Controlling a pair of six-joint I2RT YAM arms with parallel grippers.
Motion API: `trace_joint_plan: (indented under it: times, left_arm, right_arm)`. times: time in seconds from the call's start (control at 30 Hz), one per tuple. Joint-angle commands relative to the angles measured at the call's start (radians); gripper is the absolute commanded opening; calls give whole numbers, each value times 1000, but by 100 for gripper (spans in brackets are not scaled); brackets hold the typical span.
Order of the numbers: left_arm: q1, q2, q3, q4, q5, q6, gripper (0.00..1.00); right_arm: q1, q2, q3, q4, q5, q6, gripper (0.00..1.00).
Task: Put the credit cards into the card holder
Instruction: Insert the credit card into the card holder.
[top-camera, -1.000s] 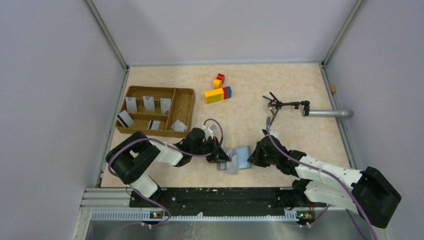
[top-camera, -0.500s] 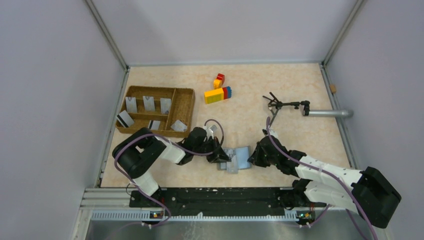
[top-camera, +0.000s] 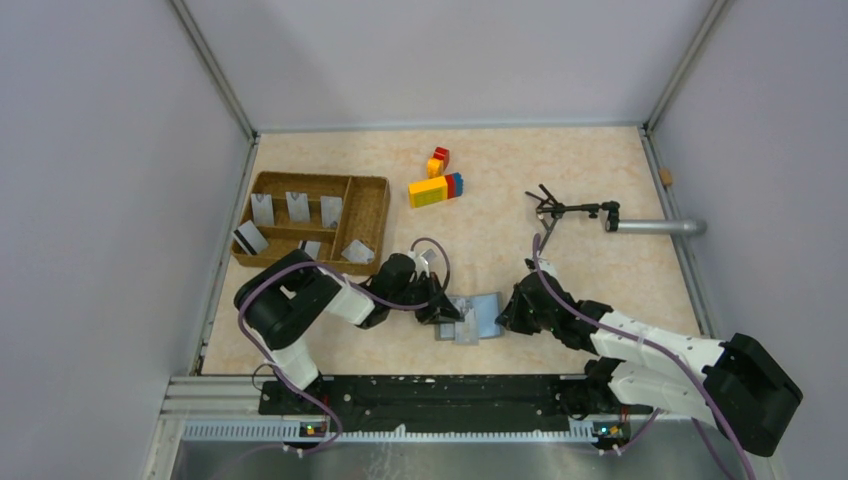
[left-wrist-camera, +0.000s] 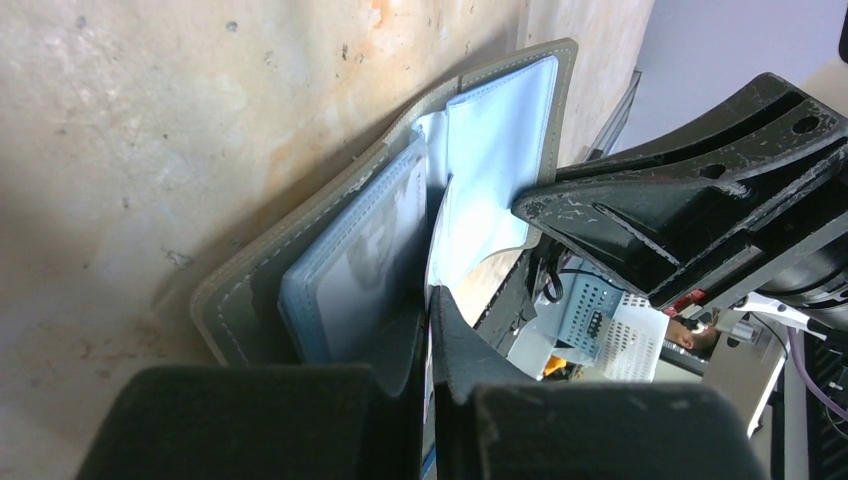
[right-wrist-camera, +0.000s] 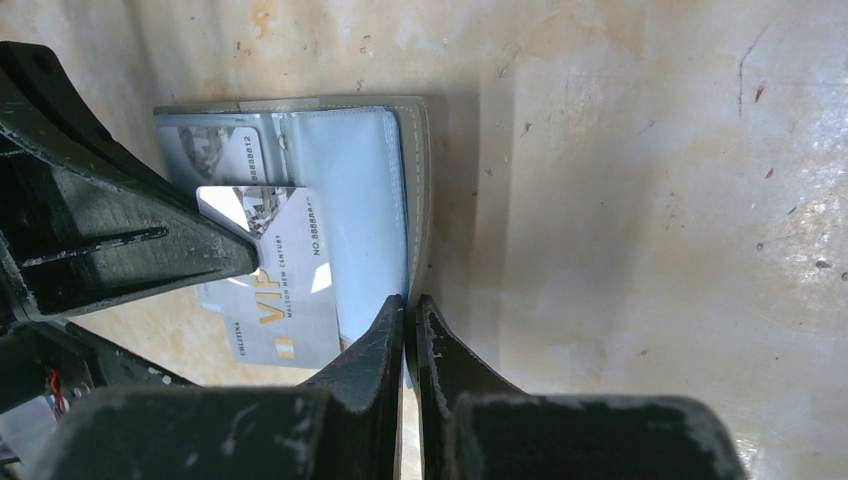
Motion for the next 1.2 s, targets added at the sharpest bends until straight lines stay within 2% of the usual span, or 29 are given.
trace_joint_plan:
  times: [0.0,0.63,1.17]
  left_arm:
    - [8,35,9,52,-54,26,0]
    - [30,96,22,162,-65,63,0]
    - [-6,146,-37,324,-89,-12,0]
  right_arm:
    - [7,-16,-2,-13,26,-2,0]
    - [6,-26,-10,-16,21,-1,0]
    - [6,-26,-6,-14,19,1,0]
